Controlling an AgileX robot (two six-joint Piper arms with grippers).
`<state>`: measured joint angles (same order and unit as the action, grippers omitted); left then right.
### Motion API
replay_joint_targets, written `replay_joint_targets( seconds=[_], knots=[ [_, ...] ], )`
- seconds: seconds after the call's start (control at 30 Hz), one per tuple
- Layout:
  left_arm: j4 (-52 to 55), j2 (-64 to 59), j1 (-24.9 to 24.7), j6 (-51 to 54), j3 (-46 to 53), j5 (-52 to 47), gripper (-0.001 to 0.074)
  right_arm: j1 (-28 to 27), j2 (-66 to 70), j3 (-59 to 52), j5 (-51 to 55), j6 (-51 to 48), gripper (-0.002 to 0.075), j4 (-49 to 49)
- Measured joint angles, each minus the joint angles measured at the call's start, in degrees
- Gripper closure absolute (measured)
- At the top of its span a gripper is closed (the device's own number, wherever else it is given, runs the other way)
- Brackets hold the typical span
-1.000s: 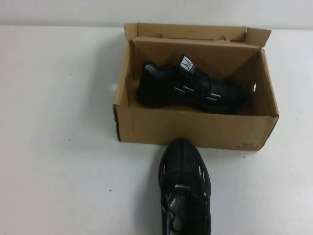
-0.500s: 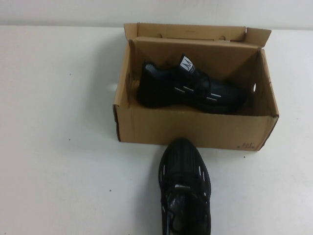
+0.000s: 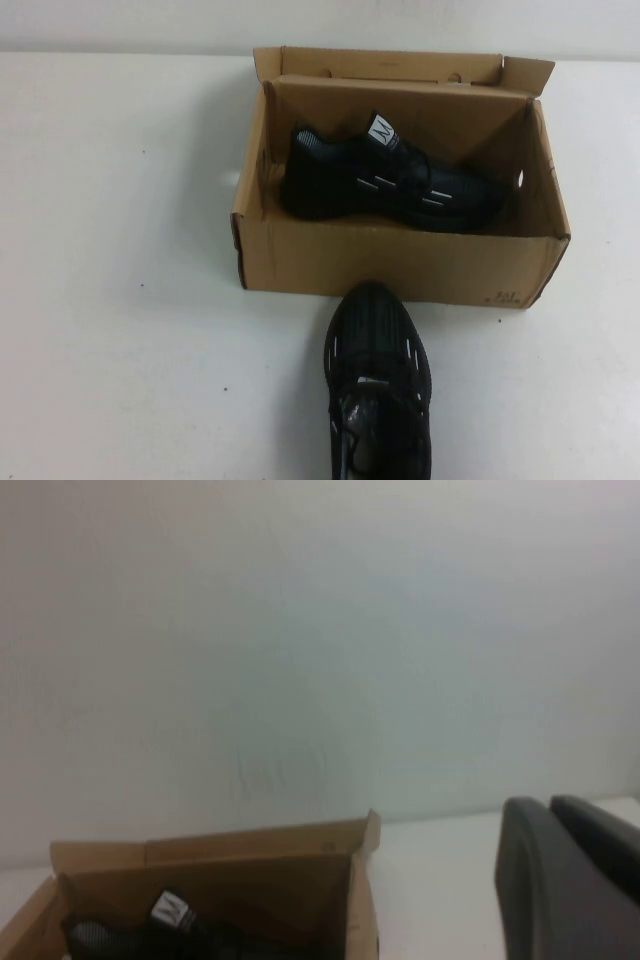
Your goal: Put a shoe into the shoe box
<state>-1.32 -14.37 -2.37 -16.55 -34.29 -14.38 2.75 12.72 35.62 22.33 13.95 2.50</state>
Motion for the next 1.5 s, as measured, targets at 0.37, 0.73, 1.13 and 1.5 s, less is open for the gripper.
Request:
replay_joint_targets(
  seconds=[0.37, 0.73, 1.13, 1.5],
  knots=[
    [0.1, -0.2, 0.0, 0.5, -0.1, -8.3, 0.0737, 0.0, 0.1, -0.5, 10.6, -0.5, 0.0742, -5.6],
    [0.1, -1.9, 0.0, 5.6, -0.3, -14.4, 0.0738, 0.0, 0.1, -0.5, 16.8, -0.8, 0.0742, -6.5],
    [-4.6, -9.1, -2.9, 16.6, -1.4, -20.1, 0.0738, 1.1, 7.9, 3.1, 22.8, -7.0, 0.0742, -6.5],
    [-5.2, -17.2, -3.8, 21.3, -9.2, -28.0, 0.0738, 2.8, 21.4, 11.6, 33.5, -15.1, 0.0742, -16.1]
  ],
)
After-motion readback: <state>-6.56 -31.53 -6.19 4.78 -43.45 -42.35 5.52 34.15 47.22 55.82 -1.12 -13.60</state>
